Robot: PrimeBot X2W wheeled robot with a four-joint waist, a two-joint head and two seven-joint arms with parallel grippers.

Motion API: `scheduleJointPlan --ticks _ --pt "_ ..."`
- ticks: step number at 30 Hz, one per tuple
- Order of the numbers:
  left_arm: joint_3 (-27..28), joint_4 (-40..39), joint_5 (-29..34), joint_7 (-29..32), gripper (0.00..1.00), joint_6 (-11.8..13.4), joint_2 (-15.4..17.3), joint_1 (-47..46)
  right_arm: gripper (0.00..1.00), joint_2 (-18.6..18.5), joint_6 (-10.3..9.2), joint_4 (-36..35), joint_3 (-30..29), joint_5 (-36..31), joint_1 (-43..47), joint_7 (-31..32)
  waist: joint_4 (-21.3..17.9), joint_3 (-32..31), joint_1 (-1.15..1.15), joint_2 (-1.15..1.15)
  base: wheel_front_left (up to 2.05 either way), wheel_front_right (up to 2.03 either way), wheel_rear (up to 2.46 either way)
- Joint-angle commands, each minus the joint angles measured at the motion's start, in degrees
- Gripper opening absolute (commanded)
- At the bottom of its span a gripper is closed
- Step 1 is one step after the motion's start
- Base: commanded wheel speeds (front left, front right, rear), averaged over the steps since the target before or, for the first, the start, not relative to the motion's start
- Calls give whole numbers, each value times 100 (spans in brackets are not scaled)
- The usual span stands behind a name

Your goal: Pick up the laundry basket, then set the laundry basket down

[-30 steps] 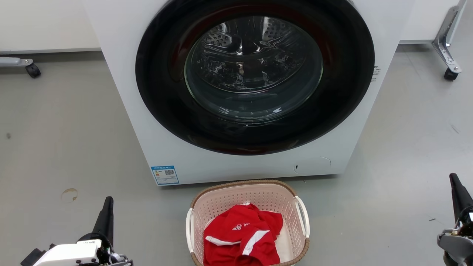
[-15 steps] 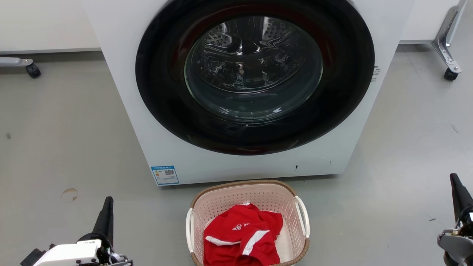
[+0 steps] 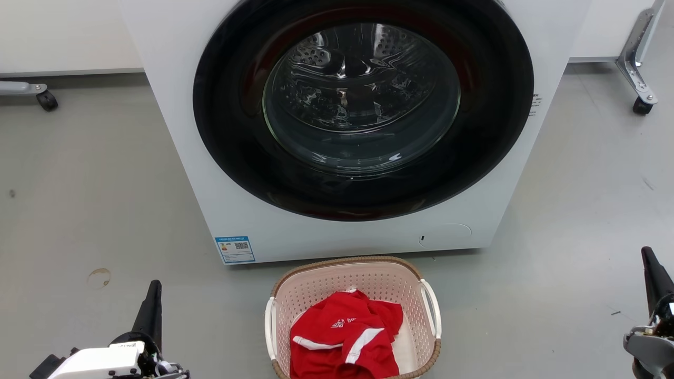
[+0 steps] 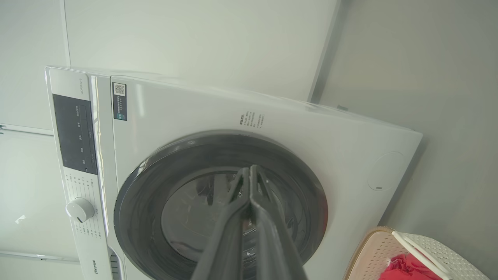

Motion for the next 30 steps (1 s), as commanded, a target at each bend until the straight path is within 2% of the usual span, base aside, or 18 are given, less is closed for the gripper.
scheduleJointPlan --ticks 1,30 --pt "189 -125 65 42 0 -57 46 -304 0 -142 28 -171 82 -2 -277 43 0 0 0 0 0 0 0" --pt "209 -125 82 59 0 -57 32 -306 0 -139 28 -171 78 -5 -277 46 0 0 0 0 0 0 0"
